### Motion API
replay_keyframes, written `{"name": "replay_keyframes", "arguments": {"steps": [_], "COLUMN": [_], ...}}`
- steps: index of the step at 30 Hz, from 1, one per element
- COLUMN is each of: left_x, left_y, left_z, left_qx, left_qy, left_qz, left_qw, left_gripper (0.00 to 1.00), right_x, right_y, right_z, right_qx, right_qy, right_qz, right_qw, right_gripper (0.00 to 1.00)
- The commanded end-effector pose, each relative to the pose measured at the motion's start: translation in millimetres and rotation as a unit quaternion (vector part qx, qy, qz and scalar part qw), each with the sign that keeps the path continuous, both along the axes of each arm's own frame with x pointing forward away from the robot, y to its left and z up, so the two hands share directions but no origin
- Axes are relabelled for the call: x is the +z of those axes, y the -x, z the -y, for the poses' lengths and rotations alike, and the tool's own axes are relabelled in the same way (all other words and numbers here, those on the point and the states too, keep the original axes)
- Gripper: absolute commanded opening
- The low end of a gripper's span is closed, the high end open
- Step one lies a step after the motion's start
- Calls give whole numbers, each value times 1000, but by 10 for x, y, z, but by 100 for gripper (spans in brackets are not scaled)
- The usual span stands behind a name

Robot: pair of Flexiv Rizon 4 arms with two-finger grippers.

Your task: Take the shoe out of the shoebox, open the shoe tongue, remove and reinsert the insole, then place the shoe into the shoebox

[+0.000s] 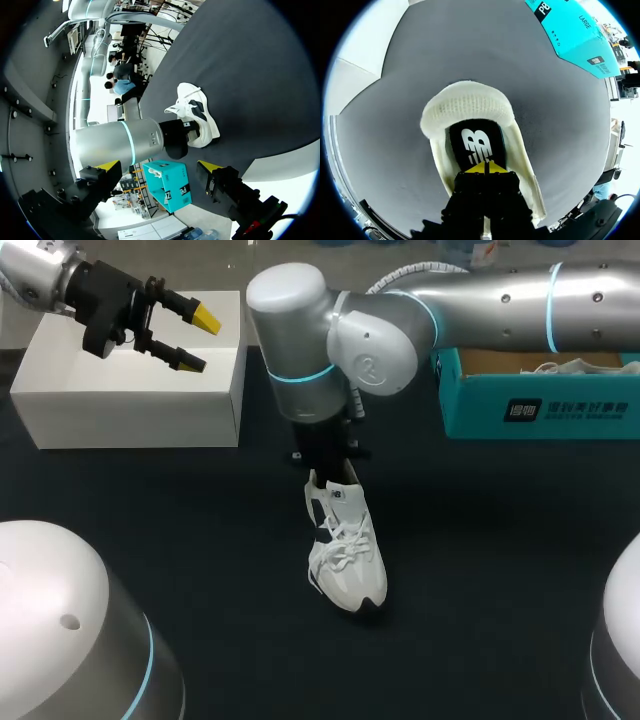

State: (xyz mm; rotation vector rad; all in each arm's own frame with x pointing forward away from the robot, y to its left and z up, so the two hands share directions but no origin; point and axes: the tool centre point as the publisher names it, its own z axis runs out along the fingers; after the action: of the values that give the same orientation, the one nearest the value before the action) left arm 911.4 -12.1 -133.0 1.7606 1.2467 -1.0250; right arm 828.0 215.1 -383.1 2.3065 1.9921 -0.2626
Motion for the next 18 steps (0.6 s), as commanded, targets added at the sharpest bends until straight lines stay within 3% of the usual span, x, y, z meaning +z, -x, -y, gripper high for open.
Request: {"name": "replay_keyframes", "arguments": {"steps": [1,13,18], "left_x": [4,4,4], "left_y": [8,8,8], "left_z": [-1,-1,-1], "left_qx": [0,0,0], "left_qy": [-1,-1,-1], "left_qz": [1,1,1], "left_qw": [1000,1000,1000], "left_gripper": [100,100,100], "right_x": [38,-253,-258], "right_y": [11,-43,-32], "right_z": [22,63,56], "right_qx": [7,44,44], "right_qy": [-7,-40,-43], "right_qz": [0,-52,-58], "right_qw": [1000,997,996], "right_gripper": [0,0,0]}}
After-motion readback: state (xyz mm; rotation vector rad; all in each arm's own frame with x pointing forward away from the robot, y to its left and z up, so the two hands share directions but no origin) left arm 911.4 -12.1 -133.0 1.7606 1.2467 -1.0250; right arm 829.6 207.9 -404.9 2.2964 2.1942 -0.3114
